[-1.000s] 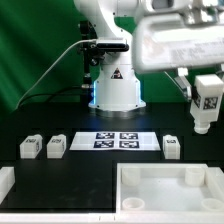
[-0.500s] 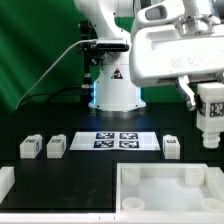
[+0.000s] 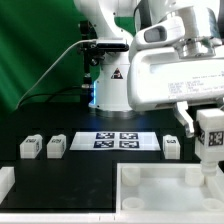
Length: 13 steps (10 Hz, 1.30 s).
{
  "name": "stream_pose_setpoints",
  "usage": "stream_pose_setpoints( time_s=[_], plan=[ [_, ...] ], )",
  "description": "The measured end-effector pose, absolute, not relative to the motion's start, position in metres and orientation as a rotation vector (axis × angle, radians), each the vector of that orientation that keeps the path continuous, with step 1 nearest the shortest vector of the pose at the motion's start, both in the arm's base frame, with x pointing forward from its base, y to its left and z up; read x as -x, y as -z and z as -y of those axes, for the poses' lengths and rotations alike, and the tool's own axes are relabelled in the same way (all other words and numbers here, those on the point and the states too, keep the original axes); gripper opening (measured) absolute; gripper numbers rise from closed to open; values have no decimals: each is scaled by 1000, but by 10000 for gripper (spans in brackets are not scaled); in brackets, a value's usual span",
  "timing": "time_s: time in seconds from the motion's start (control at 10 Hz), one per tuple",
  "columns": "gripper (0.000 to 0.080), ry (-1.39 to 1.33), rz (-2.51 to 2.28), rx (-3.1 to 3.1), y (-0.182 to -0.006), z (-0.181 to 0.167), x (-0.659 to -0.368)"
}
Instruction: Assemble one leg
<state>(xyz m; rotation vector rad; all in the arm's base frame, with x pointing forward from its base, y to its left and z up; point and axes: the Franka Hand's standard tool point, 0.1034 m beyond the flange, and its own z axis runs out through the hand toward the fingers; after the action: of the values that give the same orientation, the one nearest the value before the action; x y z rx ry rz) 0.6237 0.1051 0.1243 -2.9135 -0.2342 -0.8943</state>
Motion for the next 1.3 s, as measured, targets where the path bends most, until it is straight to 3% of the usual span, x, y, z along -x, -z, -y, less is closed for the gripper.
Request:
stream_pose_setpoints(
  time_s=[0.6, 1.0, 1.3],
  plan=[
    [290, 863, 230, 2912, -85, -114, -619],
    [290, 870, 225, 2909, -70, -116, -615],
    [290, 900, 193, 2903, -70, -116, -616]
  ],
)
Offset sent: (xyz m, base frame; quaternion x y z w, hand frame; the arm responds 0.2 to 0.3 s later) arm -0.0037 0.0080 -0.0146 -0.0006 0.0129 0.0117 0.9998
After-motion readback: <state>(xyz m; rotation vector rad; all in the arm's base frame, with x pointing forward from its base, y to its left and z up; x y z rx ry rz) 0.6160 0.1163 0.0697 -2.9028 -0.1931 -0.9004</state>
